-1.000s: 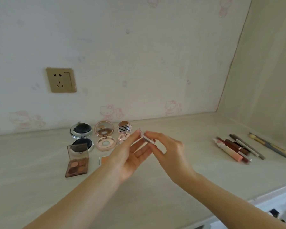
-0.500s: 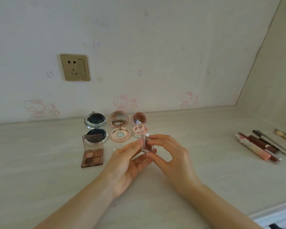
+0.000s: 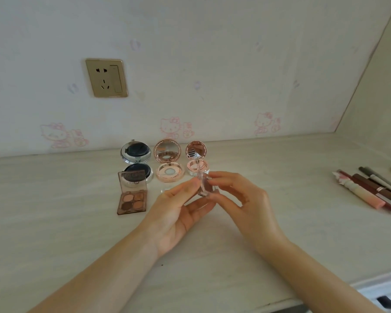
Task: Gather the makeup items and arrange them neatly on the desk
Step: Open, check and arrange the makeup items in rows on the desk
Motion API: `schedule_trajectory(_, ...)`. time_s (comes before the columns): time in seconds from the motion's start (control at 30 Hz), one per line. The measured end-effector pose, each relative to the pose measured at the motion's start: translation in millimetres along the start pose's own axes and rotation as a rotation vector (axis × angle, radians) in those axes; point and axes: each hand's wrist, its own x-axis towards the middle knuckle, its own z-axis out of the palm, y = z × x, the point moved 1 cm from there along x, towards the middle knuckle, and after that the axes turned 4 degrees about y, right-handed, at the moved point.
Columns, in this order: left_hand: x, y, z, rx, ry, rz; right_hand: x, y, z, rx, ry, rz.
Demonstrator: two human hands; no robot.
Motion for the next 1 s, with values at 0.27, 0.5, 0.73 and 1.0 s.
schedule_trajectory(0.27,-3,-5,2,0.055,-0.070,-0.036,5,-3,-8,0.139,0.171,0.165)
schedule_trajectory(0.5,-4,-8,4,0.052,-0.117,-0.081,7,-2,-9,0.218,0.196,0.263)
schedule_trajectory(0.73,-3,-10,1,0.100,-0.034,-0.030,7,-2,-9,0.204,0.198,0.291)
schedule_trajectory(1.0,-8,-9,-1,0.829,0.158,0.476,7,6,-12,0.085,0.212,0.345)
